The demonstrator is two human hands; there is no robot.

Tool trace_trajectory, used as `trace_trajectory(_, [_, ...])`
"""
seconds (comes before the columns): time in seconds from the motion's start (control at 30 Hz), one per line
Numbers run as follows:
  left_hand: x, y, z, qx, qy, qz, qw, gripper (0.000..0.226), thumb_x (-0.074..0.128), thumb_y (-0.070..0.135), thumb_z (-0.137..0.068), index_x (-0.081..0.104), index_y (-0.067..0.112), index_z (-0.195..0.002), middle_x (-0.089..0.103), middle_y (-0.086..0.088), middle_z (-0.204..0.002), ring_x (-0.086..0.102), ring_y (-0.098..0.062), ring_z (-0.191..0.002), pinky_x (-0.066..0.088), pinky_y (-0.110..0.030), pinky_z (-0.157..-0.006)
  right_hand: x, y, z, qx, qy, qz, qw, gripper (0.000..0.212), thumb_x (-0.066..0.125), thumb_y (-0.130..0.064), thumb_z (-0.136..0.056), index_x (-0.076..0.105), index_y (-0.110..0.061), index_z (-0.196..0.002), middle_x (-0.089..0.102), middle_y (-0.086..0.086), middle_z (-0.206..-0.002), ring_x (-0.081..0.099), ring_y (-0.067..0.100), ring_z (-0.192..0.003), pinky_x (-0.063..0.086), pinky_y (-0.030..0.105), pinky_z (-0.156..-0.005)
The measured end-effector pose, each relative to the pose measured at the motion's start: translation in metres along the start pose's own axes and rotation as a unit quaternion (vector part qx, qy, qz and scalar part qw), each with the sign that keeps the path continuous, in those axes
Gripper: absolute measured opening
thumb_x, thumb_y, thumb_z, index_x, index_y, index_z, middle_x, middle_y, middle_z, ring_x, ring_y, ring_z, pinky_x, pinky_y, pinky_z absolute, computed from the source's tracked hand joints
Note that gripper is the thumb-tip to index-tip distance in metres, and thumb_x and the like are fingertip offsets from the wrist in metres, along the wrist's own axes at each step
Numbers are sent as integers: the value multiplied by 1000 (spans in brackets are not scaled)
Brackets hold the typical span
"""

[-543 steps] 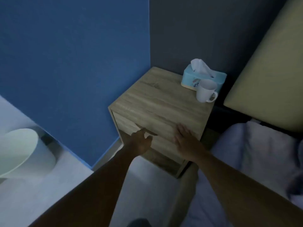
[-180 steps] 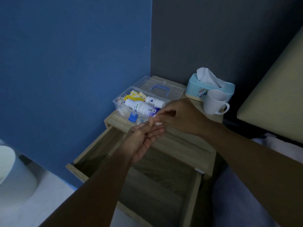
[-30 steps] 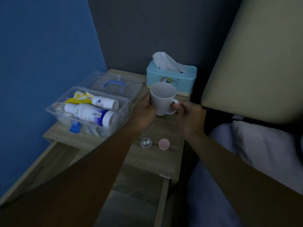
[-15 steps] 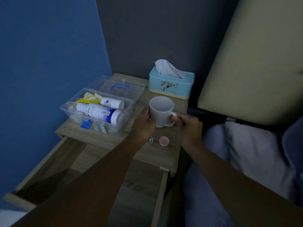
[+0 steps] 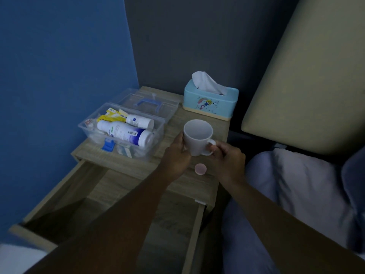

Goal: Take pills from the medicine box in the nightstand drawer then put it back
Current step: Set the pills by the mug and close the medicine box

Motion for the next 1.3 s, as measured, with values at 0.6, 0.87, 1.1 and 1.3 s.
trace_trajectory(0.6, [-179, -16, 40, 25, 193, -176, 965, 55, 50, 1, -92, 43, 11, -145, 57, -14, -136, 62, -19, -111, 42, -11, -91, 74, -120, -14, -137, -137, 34, 980, 45, 52, -3, -90, 49, -12, -134, 59, 5, -123, 52, 6, -108, 33, 10, -92])
trace_trajectory(0.87, [-188, -60, 43, 0, 92, -408, 908, 73, 44, 5, -93, 2, 1, -153, -9, -19, -162, -7, -29, -152, 3, -37, -123, 148, -119, -61, 162, -164, 51, 972, 55, 49, -22, -95, 36, -9, -146, 54, 14, -138, 58, 30, -114, 39, 28, -77])
trace_trajectory(1.1, [-195, -73, 43, 18, 86, -446, 891, 77, 41, 6, -94, -8, 9, -153, -16, -10, -163, -11, -22, -152, 1, -37, -123, 172, -96, -81, 336, -126, -117, 926, 36, 52, -19, -95, 53, -6, -129, 64, 10, -111, 62, 22, -86, 53, 36, -74])
trace_trajectory(1.3, [-197, -70, 43, 15, 77, -439, 895, 77, 40, 3, -92, -6, 8, -154, -14, -9, -164, -8, -23, -152, 5, -38, -122, 157, -100, -93, 272, -38, -113, 955, 46, 55, -22, -90, 51, -8, -134, 58, 8, -109, 54, 16, -75, 37, 23, -53])
Point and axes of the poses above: each hand's wrist, its own z-axis away from the middle knuckle, its own x-axis out of the palm, y = z × x, the point moved 5 cm from there along -z, towards the middle knuckle
